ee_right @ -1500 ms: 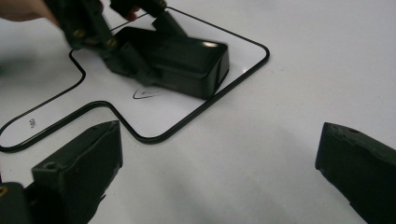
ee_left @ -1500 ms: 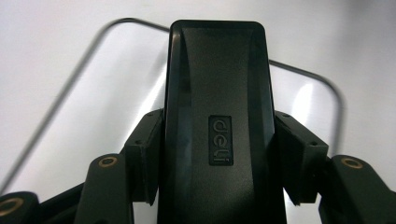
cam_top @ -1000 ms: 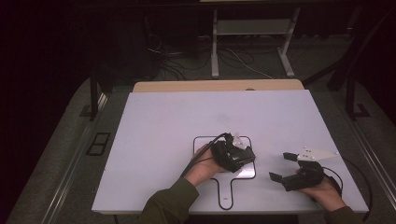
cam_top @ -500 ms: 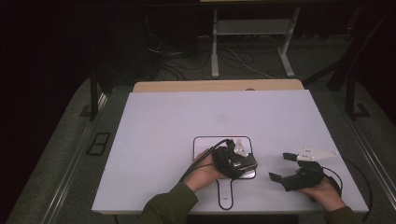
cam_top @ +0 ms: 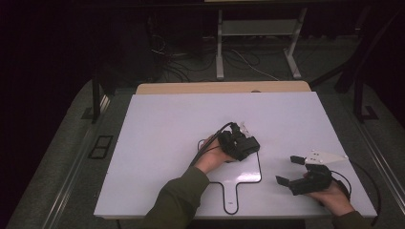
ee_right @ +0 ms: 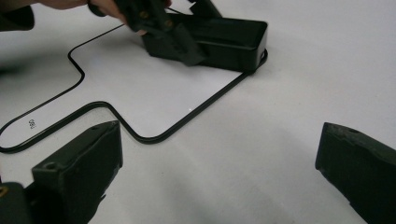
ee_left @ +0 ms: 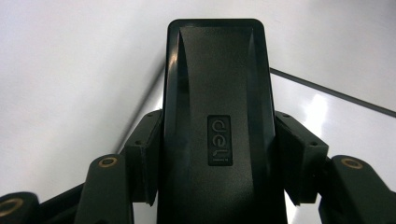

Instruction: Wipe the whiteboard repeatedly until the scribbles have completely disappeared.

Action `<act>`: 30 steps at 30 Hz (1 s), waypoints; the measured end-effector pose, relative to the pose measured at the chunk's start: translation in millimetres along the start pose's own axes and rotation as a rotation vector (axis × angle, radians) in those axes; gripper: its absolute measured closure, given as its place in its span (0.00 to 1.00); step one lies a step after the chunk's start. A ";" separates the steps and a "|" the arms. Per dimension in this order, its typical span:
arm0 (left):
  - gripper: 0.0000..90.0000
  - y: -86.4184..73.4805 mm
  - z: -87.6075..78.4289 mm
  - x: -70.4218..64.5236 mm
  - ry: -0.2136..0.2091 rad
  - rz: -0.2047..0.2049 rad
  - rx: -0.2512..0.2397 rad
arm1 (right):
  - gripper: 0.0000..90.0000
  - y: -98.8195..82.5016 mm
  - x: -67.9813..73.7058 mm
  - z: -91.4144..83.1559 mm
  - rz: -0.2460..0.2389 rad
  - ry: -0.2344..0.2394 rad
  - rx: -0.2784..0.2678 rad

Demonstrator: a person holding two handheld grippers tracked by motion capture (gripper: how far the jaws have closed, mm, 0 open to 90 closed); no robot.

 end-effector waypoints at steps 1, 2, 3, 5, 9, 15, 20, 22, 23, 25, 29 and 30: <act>0.43 1.8 0.7 3.4 0.007 0.003 0.006 | 0.00 0.0 0.1 0.0 0.000 0.000 0.001; 0.43 3.5 1.9 6.1 0.012 -0.006 0.003 | 0.00 0.0 0.1 0.1 -0.001 0.000 0.001; 0.43 5.0 2.8 9.3 0.012 -0.008 0.005 | 0.00 0.0 0.1 0.1 -0.004 0.001 0.001; 0.43 7.7 4.2 13.9 0.020 -0.016 0.008 | 0.00 0.0 0.2 0.0 -0.003 0.001 0.001; 0.43 11.4 5.4 19.2 0.046 -0.030 0.017 | 0.00 -0.2 0.0 -0.5 0.000 0.001 0.001; 0.43 8.7 4.0 22.7 0.003 -0.059 -0.008 | 0.00 -0.5 -0.6 -0.7 0.000 0.001 -0.001; 0.43 8.9 -5.3 19.7 -0.017 -0.055 -0.040 | 0.00 -0.5 -0.6 -0.5 0.002 0.002 0.000; 0.43 8.7 -11.2 18.6 -0.018 -0.044 -0.045 | 0.00 -0.6 -0.6 -0.5 0.002 0.001 0.001; 0.43 8.4 -13.9 17.6 -0.020 -0.046 -0.048 | 0.00 -0.6 -0.6 -0.4 0.002 0.001 0.001; 0.43 7.2 -19.9 16.9 -0.018 -0.042 -0.057 | 0.00 -0.3 -0.3 -0.5 0.002 0.002 0.000; 0.43 3.6 -31.4 19.1 -0.019 -0.042 -0.067 | 0.00 -0.3 0.0 0.1 -0.003 0.002 0.000; 0.43 2.2 -33.5 19.2 -0.026 -0.061 -0.074 | 0.00 -0.2 0.0 0.2 -0.004 0.003 0.000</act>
Point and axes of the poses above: each handheld gripper's, and its own axes: z roughly forward along the jaws, y roughly out of its top, x roughly to its left, the point moved 1 cm from there along z, roughly forward along the jaws, and after that the axes turned 10 degrees about x, right-handed, at the moved point
